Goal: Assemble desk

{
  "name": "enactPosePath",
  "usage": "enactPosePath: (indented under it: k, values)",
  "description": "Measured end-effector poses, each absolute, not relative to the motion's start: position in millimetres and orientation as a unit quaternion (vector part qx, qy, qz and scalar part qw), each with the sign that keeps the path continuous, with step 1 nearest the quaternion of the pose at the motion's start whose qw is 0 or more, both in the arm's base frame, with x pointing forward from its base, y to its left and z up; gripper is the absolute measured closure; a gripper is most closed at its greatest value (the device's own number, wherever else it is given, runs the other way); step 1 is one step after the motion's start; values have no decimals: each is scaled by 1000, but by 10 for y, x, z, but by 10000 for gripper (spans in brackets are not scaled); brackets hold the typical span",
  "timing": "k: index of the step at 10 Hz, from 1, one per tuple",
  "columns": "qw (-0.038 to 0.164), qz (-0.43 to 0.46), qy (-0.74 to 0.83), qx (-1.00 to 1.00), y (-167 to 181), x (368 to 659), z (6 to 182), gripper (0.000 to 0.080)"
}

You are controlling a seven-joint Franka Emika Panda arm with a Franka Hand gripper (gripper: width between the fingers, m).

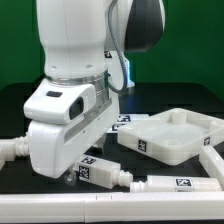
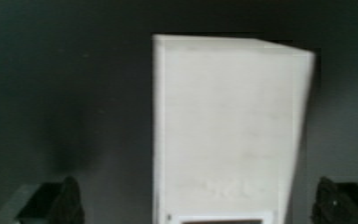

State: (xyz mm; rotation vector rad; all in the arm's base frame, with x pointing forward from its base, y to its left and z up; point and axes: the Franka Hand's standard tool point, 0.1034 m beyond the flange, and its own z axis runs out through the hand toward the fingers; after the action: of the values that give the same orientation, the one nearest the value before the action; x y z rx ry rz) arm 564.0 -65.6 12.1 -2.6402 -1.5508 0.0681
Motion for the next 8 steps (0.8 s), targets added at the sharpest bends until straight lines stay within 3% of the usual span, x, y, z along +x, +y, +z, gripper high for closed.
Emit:
enactPosePath:
  k: [1,2,3,4,8]
  values:
    - [39,22,-506,-861,-657,5639,120,263]
    - [40,22,-506,-861,-658,5638,119,448]
    - [39,22,-506,-861,-658,5639,120,448]
    - [39,22,-504,-863,-651,5644,133,518]
    - [26,21,-500,-865,-859,5212,775,518]
